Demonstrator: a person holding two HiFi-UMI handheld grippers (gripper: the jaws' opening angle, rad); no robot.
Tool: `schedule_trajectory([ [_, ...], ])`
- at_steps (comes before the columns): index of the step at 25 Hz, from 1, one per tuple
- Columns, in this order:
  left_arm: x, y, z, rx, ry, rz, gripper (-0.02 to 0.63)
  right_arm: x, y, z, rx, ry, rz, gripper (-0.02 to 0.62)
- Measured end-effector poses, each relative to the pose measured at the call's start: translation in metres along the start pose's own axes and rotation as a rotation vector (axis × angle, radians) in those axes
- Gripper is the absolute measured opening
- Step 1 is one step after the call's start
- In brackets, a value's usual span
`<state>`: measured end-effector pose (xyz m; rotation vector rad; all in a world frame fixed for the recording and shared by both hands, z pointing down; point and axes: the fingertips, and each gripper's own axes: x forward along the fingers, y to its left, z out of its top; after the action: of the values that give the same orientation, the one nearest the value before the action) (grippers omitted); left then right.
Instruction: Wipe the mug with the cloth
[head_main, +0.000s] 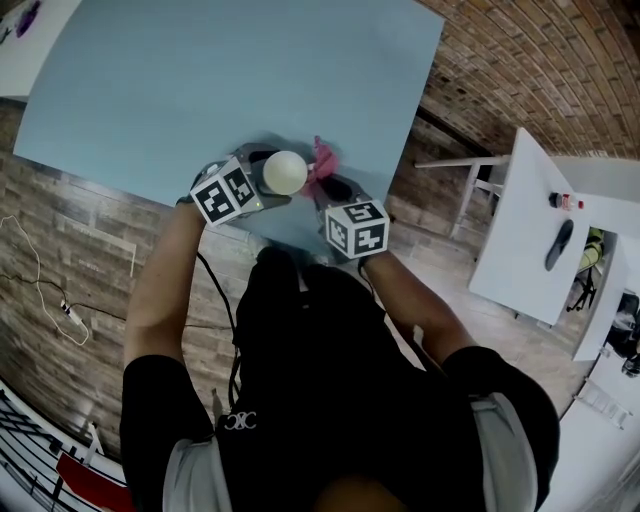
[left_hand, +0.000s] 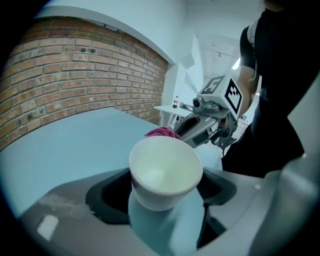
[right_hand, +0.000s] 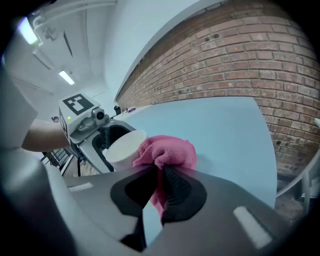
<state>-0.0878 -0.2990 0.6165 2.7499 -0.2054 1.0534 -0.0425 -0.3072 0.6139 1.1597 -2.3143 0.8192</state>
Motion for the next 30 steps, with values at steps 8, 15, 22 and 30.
schedule_trajectory([
  [8,0.0,0.001,0.002,-0.008,-0.012,0.006,0.419,0.01,-0.008,-0.007,0.035,0.052,-0.046,0.035],
  [15,0.001,0.001,-0.002,-0.005,0.036,0.005,0.419,0.024,-0.015,-0.023,-0.052,0.179,-0.035,0.037],
  [22,0.005,0.0,-0.003,0.005,0.09,0.0,0.419,-0.001,-0.004,-0.007,-0.121,0.109,-0.012,0.037],
  [30,0.007,-0.002,-0.004,0.007,0.095,0.014,0.419,-0.023,0.001,0.02,-0.179,0.042,-0.041,0.037],
])
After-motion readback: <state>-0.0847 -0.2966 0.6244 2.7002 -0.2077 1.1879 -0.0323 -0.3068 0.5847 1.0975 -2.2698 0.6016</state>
